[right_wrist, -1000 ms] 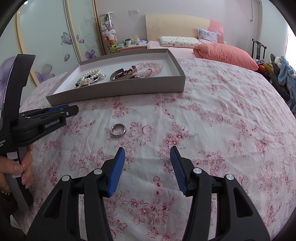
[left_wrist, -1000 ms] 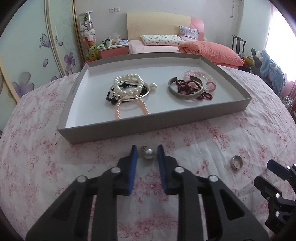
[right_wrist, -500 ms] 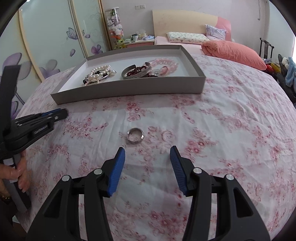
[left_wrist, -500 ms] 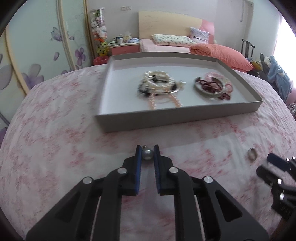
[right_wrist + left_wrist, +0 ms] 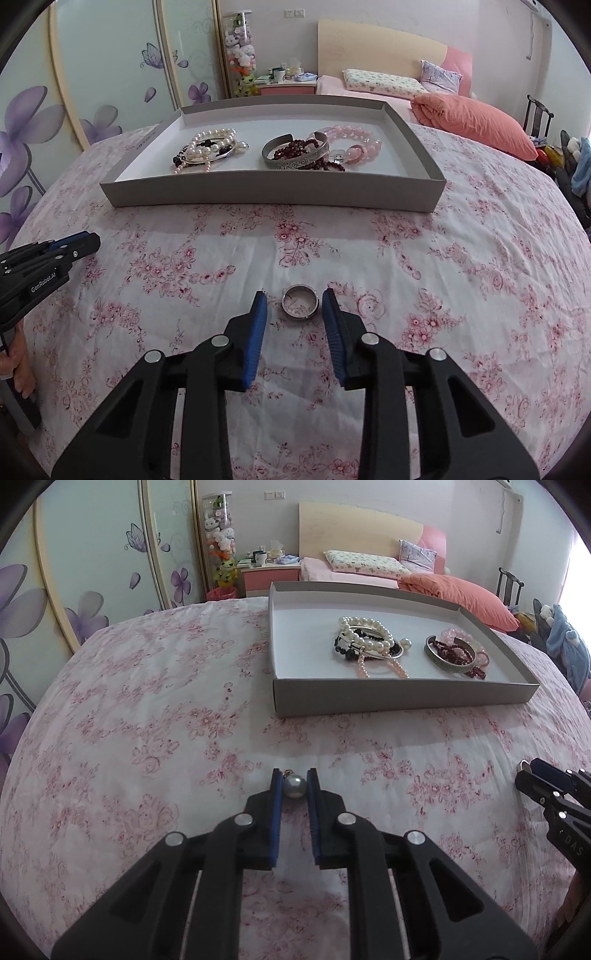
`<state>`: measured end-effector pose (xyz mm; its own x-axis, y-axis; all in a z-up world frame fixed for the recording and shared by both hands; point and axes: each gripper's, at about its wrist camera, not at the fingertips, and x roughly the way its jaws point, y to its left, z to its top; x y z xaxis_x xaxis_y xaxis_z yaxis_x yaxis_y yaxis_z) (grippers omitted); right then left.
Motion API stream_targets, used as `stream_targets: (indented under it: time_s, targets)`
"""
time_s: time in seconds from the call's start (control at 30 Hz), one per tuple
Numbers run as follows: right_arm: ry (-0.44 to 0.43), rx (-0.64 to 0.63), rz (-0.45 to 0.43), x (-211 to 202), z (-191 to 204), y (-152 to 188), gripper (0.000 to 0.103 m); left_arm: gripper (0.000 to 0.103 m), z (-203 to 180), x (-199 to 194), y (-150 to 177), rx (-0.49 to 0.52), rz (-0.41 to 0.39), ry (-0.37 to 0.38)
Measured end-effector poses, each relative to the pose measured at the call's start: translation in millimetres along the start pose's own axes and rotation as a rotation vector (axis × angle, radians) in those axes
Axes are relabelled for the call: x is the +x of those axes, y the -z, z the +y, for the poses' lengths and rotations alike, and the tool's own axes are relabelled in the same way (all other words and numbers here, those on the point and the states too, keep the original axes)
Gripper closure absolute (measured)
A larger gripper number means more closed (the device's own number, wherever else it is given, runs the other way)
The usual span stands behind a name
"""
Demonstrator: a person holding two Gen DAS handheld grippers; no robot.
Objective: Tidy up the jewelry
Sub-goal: 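Grasp the second pearl earring with the left gripper while the right grasps the silver ring, then carry the earring and silver ring into the gray tray and open both grippers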
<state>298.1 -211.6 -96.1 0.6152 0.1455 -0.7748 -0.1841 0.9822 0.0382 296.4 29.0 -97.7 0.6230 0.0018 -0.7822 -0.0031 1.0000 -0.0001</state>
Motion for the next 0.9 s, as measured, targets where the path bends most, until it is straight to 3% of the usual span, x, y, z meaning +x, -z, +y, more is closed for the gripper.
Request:
stream_targets:
  time_s: [0.07, 0.17, 0.47, 0.9]
  targets:
    - [0.003, -0.002, -0.004, 1, 0, -1, 0.071, 0.089, 0, 0, 0, -0.002, 0.001, 0.002]
    - [-0.003, 0.005, -0.005, 0, -2, 0, 0.08, 0.089, -3, 1, -2, -0.003, 0.001, 0.0]
    - [-0.021, 0.024, -0.01, -5, -6, 2, 0.08, 0.089, -3, -2, 1, -0.01, 0.008, -0.005]
    - [-0.058, 0.032, -0.104, -44, -2, 3, 0.08, 0.089, -14, -33, 8, -0.01, -0.031, 0.037]
